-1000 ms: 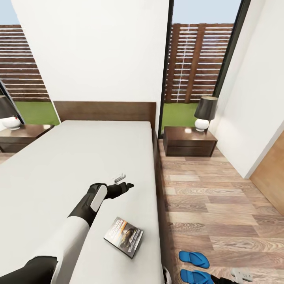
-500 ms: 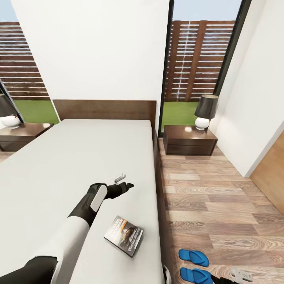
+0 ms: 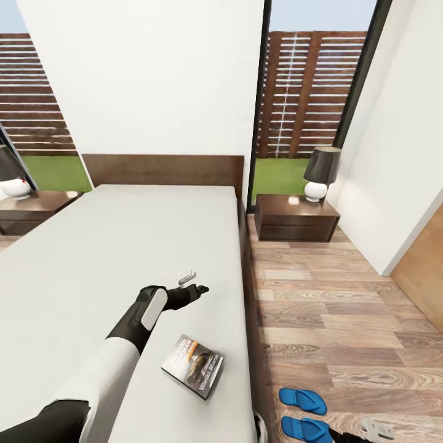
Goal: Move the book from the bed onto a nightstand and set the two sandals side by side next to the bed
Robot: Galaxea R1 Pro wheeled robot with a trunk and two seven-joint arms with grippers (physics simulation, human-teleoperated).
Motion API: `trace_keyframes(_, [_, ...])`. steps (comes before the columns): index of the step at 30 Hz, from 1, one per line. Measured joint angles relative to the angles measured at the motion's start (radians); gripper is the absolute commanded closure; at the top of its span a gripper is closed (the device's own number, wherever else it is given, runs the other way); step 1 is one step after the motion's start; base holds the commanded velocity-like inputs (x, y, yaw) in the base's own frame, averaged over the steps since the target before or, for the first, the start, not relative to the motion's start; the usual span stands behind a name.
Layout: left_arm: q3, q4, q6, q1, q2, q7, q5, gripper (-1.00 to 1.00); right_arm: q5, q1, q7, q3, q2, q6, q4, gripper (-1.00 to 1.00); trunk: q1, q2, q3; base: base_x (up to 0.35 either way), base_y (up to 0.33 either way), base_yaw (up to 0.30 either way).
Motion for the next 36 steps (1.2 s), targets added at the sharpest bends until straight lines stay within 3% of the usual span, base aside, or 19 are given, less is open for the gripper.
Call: trace_keyframes(36, [0.000,0.000,0.000,0.000,0.000,0.000,0.000,-1.00,-0.001,0.000,0.000,0.000,0.000,0.000,0.000,-1.00,0.138,-0.252,-0.113,0.000,0.000,0.000])
